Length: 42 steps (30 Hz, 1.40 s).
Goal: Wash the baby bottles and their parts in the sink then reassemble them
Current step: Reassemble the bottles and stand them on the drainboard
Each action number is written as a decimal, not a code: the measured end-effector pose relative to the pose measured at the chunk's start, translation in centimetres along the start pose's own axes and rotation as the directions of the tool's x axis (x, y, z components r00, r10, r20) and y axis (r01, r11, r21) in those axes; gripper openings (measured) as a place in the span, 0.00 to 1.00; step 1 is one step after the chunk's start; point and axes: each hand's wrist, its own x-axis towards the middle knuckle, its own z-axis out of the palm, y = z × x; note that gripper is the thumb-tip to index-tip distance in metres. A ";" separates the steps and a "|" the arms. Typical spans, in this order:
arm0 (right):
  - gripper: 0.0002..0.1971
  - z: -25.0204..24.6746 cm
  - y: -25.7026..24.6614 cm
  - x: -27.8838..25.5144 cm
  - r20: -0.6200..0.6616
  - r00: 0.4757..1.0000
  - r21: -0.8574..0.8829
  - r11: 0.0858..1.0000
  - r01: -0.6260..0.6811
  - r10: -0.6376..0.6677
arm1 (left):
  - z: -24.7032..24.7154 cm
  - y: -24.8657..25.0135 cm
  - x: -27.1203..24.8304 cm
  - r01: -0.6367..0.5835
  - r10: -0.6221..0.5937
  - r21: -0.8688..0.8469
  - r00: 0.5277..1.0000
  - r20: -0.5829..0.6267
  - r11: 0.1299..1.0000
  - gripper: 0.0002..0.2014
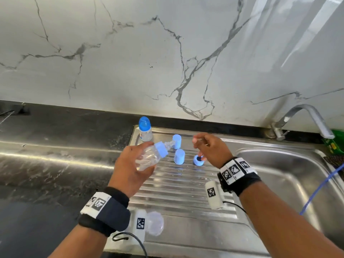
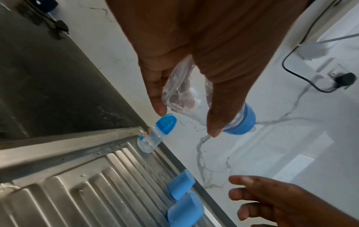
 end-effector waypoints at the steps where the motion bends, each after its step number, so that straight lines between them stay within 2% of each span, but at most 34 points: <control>1: 0.07 0.9 0.6 1.3 0.007 1.000 -0.109 0.994 0.004 -0.003 | -0.6 -0.9 0.3 0.003 -0.003 0.006 1.000 -0.004 1.000 0.35; 4: 0.13 3.3 1.5 4.4 0.033 0.999 -0.355 0.935 0.007 0.005 | -1.4 -2.5 0.6 0.026 -0.026 0.017 1.000 -0.011 1.000 0.35; 10: 0.31 7.2 1.6 10.8 0.162 0.987 -0.652 0.751 0.100 0.010 | -2.0 -4.3 0.8 0.040 -0.040 0.004 0.999 -0.013 0.999 0.33; 12: 0.31 8.3 1.4 12.2 0.241 0.970 -0.696 0.700 0.159 0.020 | -2.2 -4.5 0.6 0.028 -0.028 0.006 1.000 -0.007 1.000 0.33; 14: 0.27 9.0 1.4 13.0 0.297 0.954 -0.723 0.663 0.191 0.049 | -2.3 -4.5 0.4 0.022 -0.022 0.007 1.000 -0.002 1.000 0.33; 16: 0.22 9.0 1.3 13.1 0.269 0.962 -0.720 0.673 0.169 0.046 | -2.5 -4.5 0.3 0.031 -0.031 -0.004 0.999 -0.007 1.000 0.33; 19: 0.20 7.3 0.1 11.5 0.107 0.991 -0.574 0.809 0.127 -0.080 | -2.8 -4.2 0.2 0.037 -0.037 -0.008 0.999 -0.019 0.999 0.34; 21: 0.18 5.2 -1.2 8.9 -0.002 0.985 -0.369 0.916 0.158 -0.170 | -2.8 -4.0 0.2 0.039 -0.040 -0.004 0.999 -0.025 0.999 0.35; 22: 0.18 4.3 -1.8 7.3 -0.017 0.980 -0.256 0.948 0.188 -0.198 | -2.8 -3.8 0.2 0.045 -0.045 -0.012 0.999 -0.028 0.999 0.35; 25: 0.17 1.4 -3.4 1.7 0.037 0.963 0.093 0.960 0.262 -0.267 | -2.2 -2.8 0.2 0.041 -0.041 -0.031 0.999 -0.022 0.999 0.35; 27: 0.18 -0.1 -3.9 -1.8 0.069 0.954 0.243 0.932 0.267 -0.291 | -1.5 -1.5 0.1 0.024 -0.024 -0.040 1.000 0.001 0.999 0.34; 30: 0.19 -1.8 -3.6 -5.3 0.105 0.941 0.305 0.911 0.276 -0.320 | -0.2 1.0 -0.4 -0.027 0.030 -0.055 0.998 0.053 0.998 0.33; 35: 0.19 -4.6 -2.5 -8.1 0.124 0.931 0.320 0.902 0.289 -0.342 | 2.4 4.6 -1.3 -0.118 0.125 -0.058 0.984 0.124 0.991 0.33; 42: 0.19 -8.5 -0.7 -10.6 0.162 0.925 0.286 0.914 0.288 -0.342 | 5.2 8.3 -2.5 -0.167 0.167 -0.016 0.970 0.178 0.986 0.33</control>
